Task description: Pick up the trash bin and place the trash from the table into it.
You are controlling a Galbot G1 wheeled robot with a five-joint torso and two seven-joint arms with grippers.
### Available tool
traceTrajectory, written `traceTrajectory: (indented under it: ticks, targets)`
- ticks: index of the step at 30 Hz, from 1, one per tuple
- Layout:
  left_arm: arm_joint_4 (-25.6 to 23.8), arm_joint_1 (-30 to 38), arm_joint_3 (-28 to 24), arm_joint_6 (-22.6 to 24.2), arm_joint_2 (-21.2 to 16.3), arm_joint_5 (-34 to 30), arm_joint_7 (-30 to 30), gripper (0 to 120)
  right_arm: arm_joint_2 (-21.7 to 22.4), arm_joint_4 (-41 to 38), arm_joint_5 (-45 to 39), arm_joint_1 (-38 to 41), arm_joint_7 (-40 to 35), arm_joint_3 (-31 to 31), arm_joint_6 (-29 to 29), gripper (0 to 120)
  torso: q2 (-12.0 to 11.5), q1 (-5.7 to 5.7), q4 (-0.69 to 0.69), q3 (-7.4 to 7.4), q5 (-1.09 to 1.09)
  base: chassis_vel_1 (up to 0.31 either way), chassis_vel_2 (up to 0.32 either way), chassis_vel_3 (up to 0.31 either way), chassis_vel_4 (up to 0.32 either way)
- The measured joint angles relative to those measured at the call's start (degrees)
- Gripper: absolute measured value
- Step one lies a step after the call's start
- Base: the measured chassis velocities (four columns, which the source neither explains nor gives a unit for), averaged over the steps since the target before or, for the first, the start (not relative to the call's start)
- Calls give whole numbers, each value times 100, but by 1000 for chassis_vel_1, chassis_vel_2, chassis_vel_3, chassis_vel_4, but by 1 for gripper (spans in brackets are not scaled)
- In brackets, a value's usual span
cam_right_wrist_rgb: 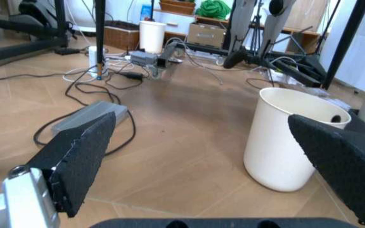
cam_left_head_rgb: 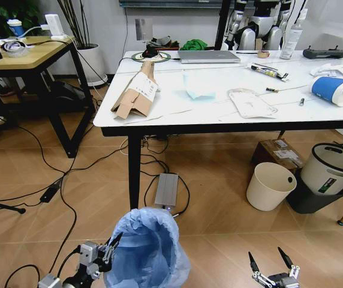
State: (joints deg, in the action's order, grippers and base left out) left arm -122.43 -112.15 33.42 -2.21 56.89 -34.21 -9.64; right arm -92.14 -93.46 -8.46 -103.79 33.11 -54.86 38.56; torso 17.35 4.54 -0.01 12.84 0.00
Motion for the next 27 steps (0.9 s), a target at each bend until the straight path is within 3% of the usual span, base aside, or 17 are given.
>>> traceTrajectory:
  ticks: [10, 17, 21, 27]
  targets:
    - [101, 3, -30, 159, 296, 144, -6, 0, 0, -84, -89, 29, -6, 68, 4, 100, 239, 79, 0, 160, -1, 0, 0, 0, 0]
    - [206, -204, 119, 174, 781, 390, -60, 0, 0, -40, -2, 216, -72, 255, -57, 100, 406, 128, 2, 277, 0, 0, 0, 0, 0]
    - [277, -203, 252, 185, 1100, 435, -78, 0, 14, 95, -415, 258, -177, 273, -64, 100, 524, 175, -2, 348, -2, 0, 0, 0, 0]
    - [330, -354, 547, 176, 1448, 503, -113, 0, 389, 651, -548, 669, -266, 328, -23, 100, 655, 224, 4, 428, 2, 0, 0, 0, 0]
